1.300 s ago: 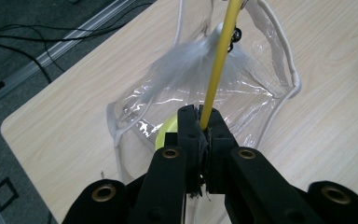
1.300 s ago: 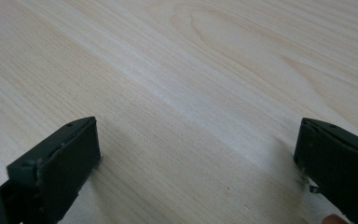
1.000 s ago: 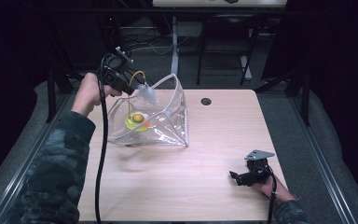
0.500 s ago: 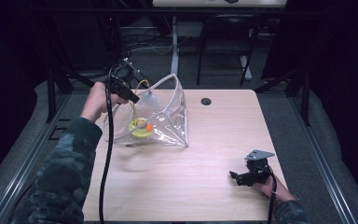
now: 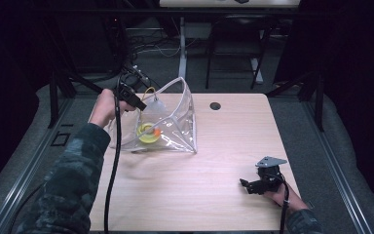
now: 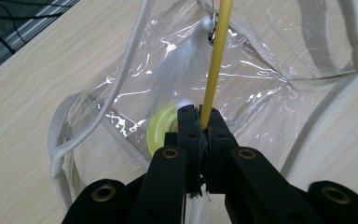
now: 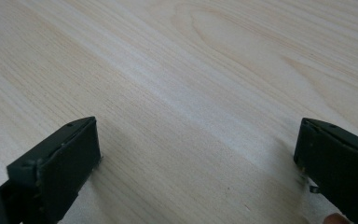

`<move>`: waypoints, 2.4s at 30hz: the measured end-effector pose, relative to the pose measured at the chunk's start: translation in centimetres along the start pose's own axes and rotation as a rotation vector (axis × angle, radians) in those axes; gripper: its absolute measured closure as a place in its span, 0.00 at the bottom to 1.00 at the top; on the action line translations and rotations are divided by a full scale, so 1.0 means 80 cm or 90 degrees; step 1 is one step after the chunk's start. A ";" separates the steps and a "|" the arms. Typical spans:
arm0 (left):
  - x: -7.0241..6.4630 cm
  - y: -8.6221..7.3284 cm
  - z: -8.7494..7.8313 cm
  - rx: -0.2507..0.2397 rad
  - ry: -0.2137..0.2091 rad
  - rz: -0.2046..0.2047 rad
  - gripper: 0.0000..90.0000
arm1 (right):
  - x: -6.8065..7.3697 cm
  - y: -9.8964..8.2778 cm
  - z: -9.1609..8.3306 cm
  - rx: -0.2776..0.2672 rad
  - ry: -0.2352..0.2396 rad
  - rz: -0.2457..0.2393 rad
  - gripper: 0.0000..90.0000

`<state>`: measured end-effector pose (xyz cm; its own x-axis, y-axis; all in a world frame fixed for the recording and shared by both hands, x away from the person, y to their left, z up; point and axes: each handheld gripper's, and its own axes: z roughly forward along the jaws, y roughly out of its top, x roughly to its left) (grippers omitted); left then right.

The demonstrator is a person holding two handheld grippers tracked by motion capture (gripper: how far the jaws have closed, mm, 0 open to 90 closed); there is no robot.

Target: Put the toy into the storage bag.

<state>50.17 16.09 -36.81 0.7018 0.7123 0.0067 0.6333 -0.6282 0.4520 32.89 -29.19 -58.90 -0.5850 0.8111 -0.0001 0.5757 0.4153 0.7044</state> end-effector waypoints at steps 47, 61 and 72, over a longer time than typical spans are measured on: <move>-0.005 -0.096 -0.100 -0.113 0.078 -0.076 0.05 | 0.001 0.000 0.000 0.000 -0.002 0.001 0.00; 0.002 -0.177 -0.097 -0.082 0.099 -0.131 0.00 | 0.001 0.000 0.000 -0.003 -0.004 0.004 0.00; -0.001 -0.224 -0.068 -0.063 0.109 -0.158 0.00 | 0.001 0.000 0.000 -0.005 -0.004 0.006 0.00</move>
<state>37.00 28.94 -40.07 0.4585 0.8881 0.0317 0.7381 -0.4005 0.5429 32.81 -29.10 -58.94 -0.5757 0.8176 0.0025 0.5766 0.4039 0.7102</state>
